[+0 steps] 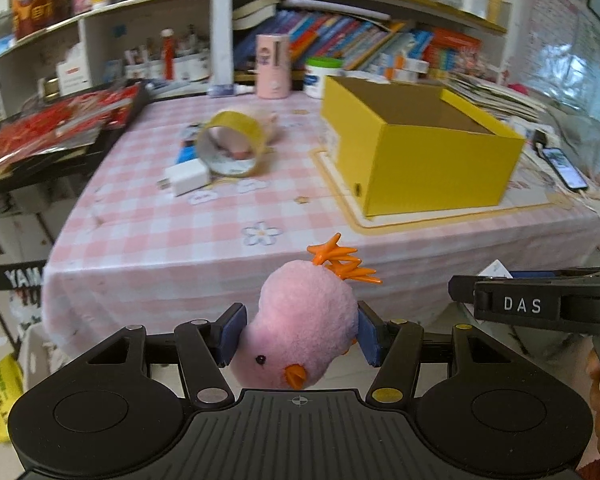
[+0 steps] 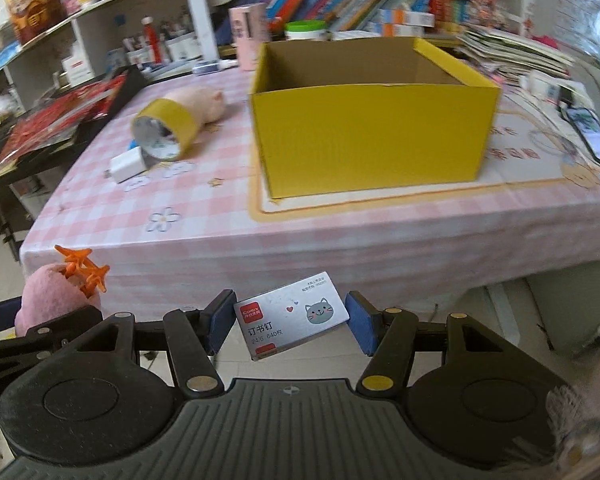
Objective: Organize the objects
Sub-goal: 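Lift the chick and staple box and carry both toward the yellow box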
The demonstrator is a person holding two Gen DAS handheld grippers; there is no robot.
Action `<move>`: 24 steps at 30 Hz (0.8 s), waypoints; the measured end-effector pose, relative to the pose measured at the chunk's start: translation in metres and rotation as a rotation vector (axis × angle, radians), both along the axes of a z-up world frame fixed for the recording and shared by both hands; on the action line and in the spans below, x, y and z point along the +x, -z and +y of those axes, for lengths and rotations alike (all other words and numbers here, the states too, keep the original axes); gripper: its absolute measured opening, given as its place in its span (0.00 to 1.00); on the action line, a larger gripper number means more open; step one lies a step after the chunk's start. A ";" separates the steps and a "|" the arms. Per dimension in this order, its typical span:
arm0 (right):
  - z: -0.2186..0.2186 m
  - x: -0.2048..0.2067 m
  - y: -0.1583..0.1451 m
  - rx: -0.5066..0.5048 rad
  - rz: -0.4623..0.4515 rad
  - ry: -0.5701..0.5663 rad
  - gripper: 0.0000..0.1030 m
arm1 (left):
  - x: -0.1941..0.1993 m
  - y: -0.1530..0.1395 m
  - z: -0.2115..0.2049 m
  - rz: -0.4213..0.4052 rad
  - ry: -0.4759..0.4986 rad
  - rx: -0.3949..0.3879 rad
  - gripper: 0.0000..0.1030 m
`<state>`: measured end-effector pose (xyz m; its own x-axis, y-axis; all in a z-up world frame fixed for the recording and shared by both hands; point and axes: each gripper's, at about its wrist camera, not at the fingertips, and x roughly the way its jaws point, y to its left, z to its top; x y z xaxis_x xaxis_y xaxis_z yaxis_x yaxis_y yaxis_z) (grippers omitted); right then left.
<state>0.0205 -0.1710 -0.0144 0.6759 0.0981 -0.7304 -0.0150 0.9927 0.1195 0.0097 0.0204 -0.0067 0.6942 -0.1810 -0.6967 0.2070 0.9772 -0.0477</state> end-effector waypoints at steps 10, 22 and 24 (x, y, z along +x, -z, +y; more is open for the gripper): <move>-0.047 -0.016 0.000 -0.008 0.018 0.139 0.56 | 0.005 0.000 -0.047 -0.002 0.147 -0.001 0.55; -0.074 -0.016 -0.004 -0.007 0.011 0.202 0.56 | 0.012 -0.004 -0.073 -0.026 0.209 0.007 0.55; -0.074 -0.013 -0.004 -0.008 0.013 0.193 0.56 | 0.015 -0.004 -0.073 -0.022 0.204 0.007 0.55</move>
